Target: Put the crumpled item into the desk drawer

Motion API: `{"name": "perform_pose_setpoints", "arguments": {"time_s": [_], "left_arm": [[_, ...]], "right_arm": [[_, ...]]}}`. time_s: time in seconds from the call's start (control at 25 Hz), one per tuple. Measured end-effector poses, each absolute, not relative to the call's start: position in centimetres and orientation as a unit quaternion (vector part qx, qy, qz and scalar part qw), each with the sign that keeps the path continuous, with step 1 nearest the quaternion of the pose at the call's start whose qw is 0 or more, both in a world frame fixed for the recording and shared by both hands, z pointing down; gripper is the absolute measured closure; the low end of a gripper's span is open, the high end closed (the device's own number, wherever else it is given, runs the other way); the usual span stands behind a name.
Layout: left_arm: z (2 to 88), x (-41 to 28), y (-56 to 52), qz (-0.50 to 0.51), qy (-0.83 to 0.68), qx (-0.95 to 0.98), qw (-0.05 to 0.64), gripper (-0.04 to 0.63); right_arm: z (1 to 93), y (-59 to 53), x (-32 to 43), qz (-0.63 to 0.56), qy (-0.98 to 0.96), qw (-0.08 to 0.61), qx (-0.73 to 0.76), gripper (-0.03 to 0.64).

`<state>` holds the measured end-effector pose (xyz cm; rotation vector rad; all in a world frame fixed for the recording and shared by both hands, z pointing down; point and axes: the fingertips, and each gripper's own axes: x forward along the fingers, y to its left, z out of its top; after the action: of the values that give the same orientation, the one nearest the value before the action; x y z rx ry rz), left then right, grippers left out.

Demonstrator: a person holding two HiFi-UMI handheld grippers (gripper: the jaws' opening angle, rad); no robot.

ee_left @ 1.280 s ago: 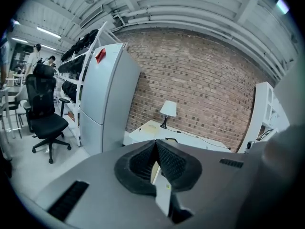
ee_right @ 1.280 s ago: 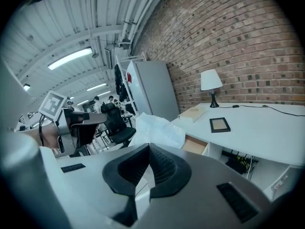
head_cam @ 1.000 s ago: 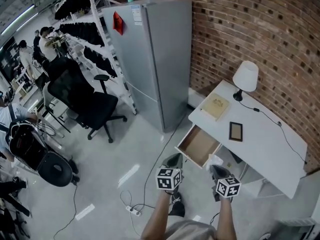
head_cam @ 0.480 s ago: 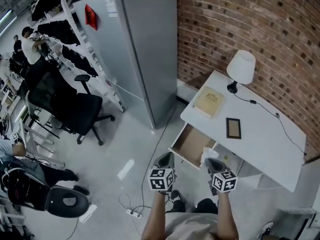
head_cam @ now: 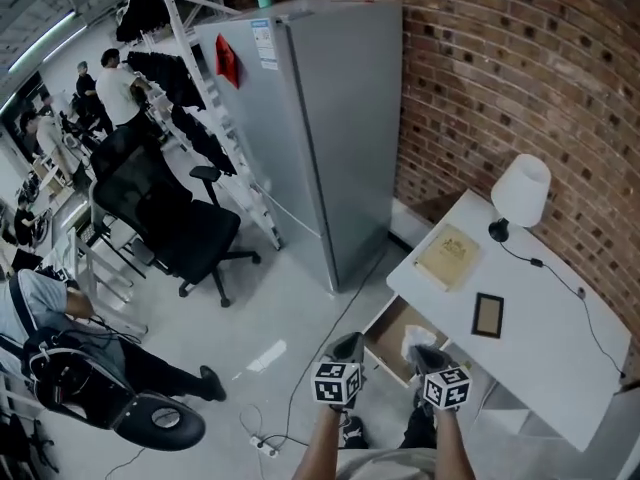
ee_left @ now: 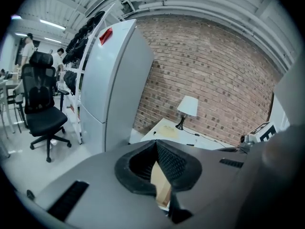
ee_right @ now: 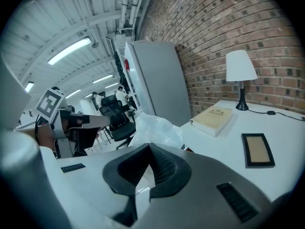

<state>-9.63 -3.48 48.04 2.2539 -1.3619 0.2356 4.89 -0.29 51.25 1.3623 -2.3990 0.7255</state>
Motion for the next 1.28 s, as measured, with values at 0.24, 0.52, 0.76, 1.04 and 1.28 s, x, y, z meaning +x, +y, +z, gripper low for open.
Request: {"name": "perform_pose_setpoints", "arguments": {"time_s": [0.24,0.52,0.76,1.04,1.28], "left_arm": [[48.1,-8.9,-5.7,0.084,-0.540,0.801,0.245,0.580],[48.1,-8.9,-6.7,0.082,-0.590,0.764,0.248,0.580],[48.8,-7.9,-5.8,0.083,-0.623,0.732,0.263,0.580],[50.9,-6.2,-5.1,0.073,-0.654,0.699,0.280,0.580],[55.0,-2.4,-3.4,0.098,-0.637,0.698,0.313,0.580]], "right_arm": [[51.1,-5.1,5.1,0.245,-0.861,0.149,0.421,0.591],[52.2,-8.2,4.5,0.244,-0.886,0.167,0.356,0.591],[53.8,-7.9,4.5,0.244,-0.899,0.197,0.306,0.591],[56.0,-9.2,5.6,0.245,-0.900,0.219,0.286,0.591],[58.3,-6.9,6.7,0.258,-0.895,0.245,0.271,0.591]]}}
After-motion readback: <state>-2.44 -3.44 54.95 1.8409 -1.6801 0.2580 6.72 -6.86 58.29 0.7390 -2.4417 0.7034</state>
